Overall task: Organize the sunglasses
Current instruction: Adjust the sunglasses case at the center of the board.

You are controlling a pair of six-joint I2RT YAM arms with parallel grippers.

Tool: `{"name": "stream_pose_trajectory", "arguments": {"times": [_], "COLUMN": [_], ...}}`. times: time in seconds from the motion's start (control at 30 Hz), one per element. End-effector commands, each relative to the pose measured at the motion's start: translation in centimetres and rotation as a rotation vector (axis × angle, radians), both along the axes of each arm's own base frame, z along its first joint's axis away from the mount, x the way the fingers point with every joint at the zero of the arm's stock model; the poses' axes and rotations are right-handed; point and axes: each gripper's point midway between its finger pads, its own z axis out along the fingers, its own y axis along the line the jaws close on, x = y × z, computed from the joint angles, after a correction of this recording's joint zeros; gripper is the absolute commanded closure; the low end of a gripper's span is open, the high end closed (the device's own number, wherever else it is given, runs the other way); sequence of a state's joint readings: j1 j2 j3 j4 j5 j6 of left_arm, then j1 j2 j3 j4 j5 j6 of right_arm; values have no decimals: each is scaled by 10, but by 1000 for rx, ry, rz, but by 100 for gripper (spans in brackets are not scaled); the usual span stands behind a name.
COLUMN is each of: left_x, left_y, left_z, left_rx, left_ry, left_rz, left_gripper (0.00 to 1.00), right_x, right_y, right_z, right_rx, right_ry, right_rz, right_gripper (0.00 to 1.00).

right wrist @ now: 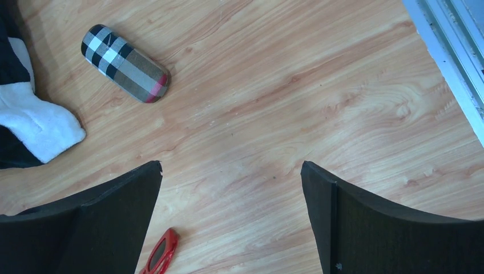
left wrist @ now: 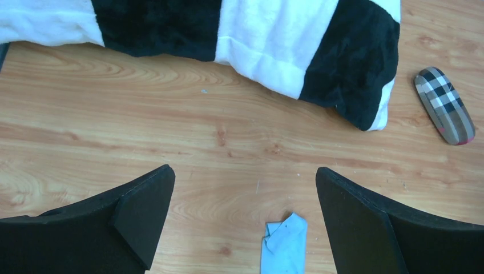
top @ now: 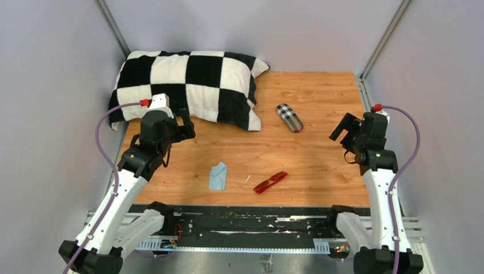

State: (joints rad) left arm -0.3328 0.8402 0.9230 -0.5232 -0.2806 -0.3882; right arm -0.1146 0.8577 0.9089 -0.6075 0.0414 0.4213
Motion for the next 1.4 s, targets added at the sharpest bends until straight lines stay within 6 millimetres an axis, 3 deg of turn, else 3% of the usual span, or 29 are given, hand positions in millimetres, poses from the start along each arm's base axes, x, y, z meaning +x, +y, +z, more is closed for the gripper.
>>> {"name": "stream_pose_trajectory", "arguments": {"times": [0.0, 0.23, 0.33, 0.47, 0.63, 0.73, 0.87, 0.97, 1.1, 1.2, 1.37], "left_x": [3, 3, 1, -1, -9, -19, -25, -24, -24, -26, -29], "left_y": [1, 6, -2, -27, -73, -105, -127, -121, -105, -101, -104], "left_z": [4, 8, 9, -4, -49, -73, -79, -74, -70, -73, -78], "left_rx": [5, -7, -8, -35, -50, -75, -149, -139, -81, -68, -90], "left_ry": [-21, -29, -46, -21, 117, 187, 212, 200, 191, 202, 223], "left_rz": [1, 35, -25, -162, -280, -359, -406, -383, -331, -319, -326], "left_gripper": [0, 0, 0, 0, 1, 1, 0, 0, 0, 0, 0], "right_x": [-5, -5, -4, 3, 35, 61, 101, 132, 157, 177, 195], "right_y": [-12, -12, -8, 4, 39, 63, 75, 84, 108, 105, 117], "right_z": [-1, -4, -3, 2, 12, -5, -46, -60, -89, -113, -140], "right_rx": [-37, -35, -27, 1, 94, 112, 151, 192, 160, 122, 217], "right_ry": [-8, 1, -18, -70, -164, -59, 125, 177, 270, 304, 338], "right_rz": [-50, -49, -27, 45, 239, 364, 393, 405, 468, 467, 494], "right_gripper": [0, 0, 0, 0, 3, 3, 3, 3, 3, 2, 1]}}
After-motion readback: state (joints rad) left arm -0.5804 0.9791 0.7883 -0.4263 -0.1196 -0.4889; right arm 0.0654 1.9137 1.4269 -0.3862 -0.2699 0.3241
